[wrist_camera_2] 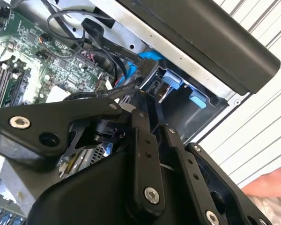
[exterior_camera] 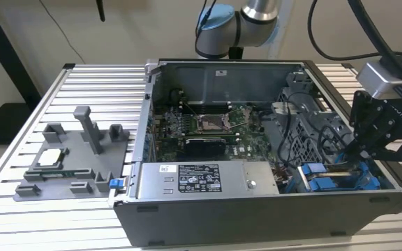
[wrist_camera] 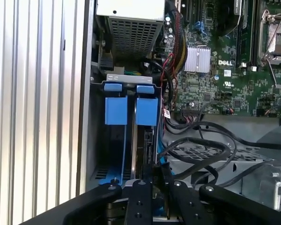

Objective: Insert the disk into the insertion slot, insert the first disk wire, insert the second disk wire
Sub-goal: 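Insert the first disk wire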

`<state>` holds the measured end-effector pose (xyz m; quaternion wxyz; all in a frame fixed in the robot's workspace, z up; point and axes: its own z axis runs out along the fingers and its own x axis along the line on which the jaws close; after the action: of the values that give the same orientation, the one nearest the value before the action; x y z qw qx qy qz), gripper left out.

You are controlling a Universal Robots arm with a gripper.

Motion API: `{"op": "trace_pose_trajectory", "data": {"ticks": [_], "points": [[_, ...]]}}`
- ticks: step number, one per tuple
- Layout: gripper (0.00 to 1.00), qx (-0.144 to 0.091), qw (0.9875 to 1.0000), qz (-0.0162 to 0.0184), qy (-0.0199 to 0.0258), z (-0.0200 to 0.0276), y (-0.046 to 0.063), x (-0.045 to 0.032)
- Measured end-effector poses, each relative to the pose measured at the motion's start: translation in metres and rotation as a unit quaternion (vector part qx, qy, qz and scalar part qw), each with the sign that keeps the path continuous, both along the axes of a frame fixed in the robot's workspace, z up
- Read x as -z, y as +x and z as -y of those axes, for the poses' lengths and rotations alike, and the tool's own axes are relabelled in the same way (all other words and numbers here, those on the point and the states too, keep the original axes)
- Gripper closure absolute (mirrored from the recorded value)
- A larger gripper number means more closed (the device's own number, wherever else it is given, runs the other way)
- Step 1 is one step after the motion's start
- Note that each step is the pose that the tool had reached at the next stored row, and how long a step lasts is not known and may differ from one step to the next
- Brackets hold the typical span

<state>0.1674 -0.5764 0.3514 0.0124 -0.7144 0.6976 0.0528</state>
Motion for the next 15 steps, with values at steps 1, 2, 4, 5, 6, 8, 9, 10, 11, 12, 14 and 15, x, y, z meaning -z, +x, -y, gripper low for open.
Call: {"op": "trace_pose_trajectory", "data": {"ticks": [1, 2, 4, 5, 6, 8, 9, 10, 11, 12, 14, 15], "points": [[1.0, 0.0, 1.0, -0.0002, 0.0, 0.0001, 0.0, 0.0006], [1.0, 0.0, 1.0, -0.0003, -0.0001, 0.0002, 0.0001, 0.001], [1.0, 0.0, 1.0, -0.0005, 0.0, 0.0007, 0.0005, 0.0018], [1.0, 0.0, 1.0, -0.0005, 0.0001, 0.0011, 0.0006, 0.0021], [1.0, 0.0, 1.0, -0.0005, 0.0001, 0.0015, 0.0006, 0.0023], [1.0, 0.0, 1.0, -0.0005, 0.0002, 0.0018, 0.0006, 0.0036], [1.0, 0.0, 1.0, -0.0005, 0.0002, 0.002, 0.0007, 0.0042], [1.0, 0.0, 1.0, -0.0005, 0.0002, 0.0022, 0.0007, 0.0047], [1.0, 0.0, 1.0, -0.0005, 0.0002, 0.0024, 0.0007, 0.0052], [1.0, 0.0, 1.0, -0.0005, 0.0002, 0.0025, 0.0007, 0.0057], [1.0, 0.001, 1.0, -0.0005, 0.0002, 0.0025, 0.0007, 0.0065], [1.0, 0.001, 1.0, -0.0005, 0.0002, 0.0026, 0.0007, 0.0068]]}}
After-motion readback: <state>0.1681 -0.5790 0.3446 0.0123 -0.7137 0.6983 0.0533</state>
